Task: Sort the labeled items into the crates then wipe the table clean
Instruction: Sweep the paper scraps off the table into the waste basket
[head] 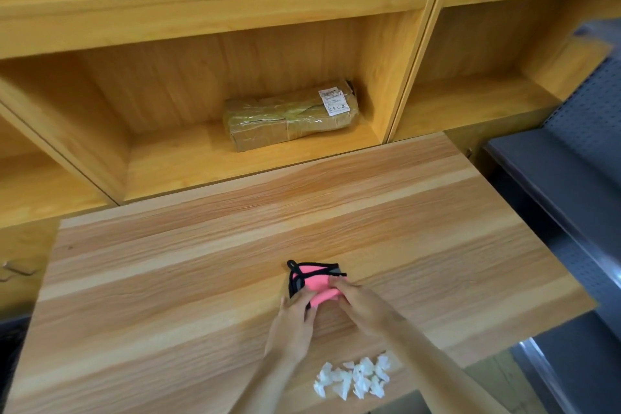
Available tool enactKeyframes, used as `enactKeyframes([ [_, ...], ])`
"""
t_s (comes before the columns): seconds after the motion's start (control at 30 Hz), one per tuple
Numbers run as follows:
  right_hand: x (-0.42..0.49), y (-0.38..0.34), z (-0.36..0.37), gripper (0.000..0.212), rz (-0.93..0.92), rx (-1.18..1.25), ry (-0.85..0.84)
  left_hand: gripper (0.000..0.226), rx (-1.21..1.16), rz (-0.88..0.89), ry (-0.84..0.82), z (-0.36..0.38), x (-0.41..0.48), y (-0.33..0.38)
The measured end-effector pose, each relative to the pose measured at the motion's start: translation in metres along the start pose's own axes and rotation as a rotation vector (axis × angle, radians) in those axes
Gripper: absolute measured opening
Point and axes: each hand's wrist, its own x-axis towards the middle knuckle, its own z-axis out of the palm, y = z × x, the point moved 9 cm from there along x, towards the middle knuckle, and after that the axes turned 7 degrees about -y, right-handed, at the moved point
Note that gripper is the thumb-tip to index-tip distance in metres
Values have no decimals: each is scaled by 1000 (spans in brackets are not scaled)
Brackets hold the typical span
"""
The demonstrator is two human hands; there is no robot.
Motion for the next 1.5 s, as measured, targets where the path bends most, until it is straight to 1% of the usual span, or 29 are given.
enactKeyframes([
  [0.07,14,-2,2,47,-6,-72,2,35,109,-10,10,-10,3,-6],
  [0.17,33,-11,7,51,-50,-128,13,46,374,-25,34,-24,4,-14],
  [0.2,39,-16,10,53,-60,-164,6,50,424,-18,36,-27,5,-20],
  [0.27,48,-22,21,58,-75,-269,-25,56,506,-2,-2,-25,5,-37],
  [0.37,48,-22,37,63,-72,-406,-25,55,654,-1,-48,-19,0,-57],
  [0.43,43,-21,43,71,-57,-432,0,60,675,-60,-65,-14,-6,-68],
  [0.5,35,-23,44,80,-35,-429,15,62,688,-76,-87,-7,-10,-71],
  [0.63,20,-22,42,82,34,-424,-37,62,682,-94,-102,-4,-15,-68],
  [0.73,-4,-21,37,78,77,-337,-6,63,649,-59,-122,-4,-30,-53],
  [0.8,-26,-18,34,81,113,-286,23,64,675,21,-99,-6,-43,-36],
  [0.87,-51,-16,28,83,159,-198,72,66,648,93,-78,-5,-54,-20],
  [0.93,-82,-9,22,85,221,-1,149,67,602,149,-79,0,-62,-2],
  [1.0,-116,10,17,91,296,323,275,66,549,223,-109,14,-68,21],
  [1.03,-133,20,13,95,319,452,347,65,516,253,-123,24,-71,32],
  [1.07,-152,30,11,98,346,528,412,64,482,282,-137,35,-74,44],
  [1.1,-171,39,9,96,368,569,461,63,443,307,-155,47,-78,57],
  [1.17,-209,57,11,81,405,622,520,61,398,354,-178,72,-86,83],
  [1.2,-227,68,15,77,430,635,538,60,395,370,-173,83,-90,96],
  [1.33,-306,110,36,77,529,724,615,60,389,412,-159,137,-108,142],
  [1.4,-345,134,48,77,592,774,641,59,387,433,-219,175,-116,157],
  [1.5,-397,178,74,81,663,817,682,58,328,415,-304,229,-123,168],
])
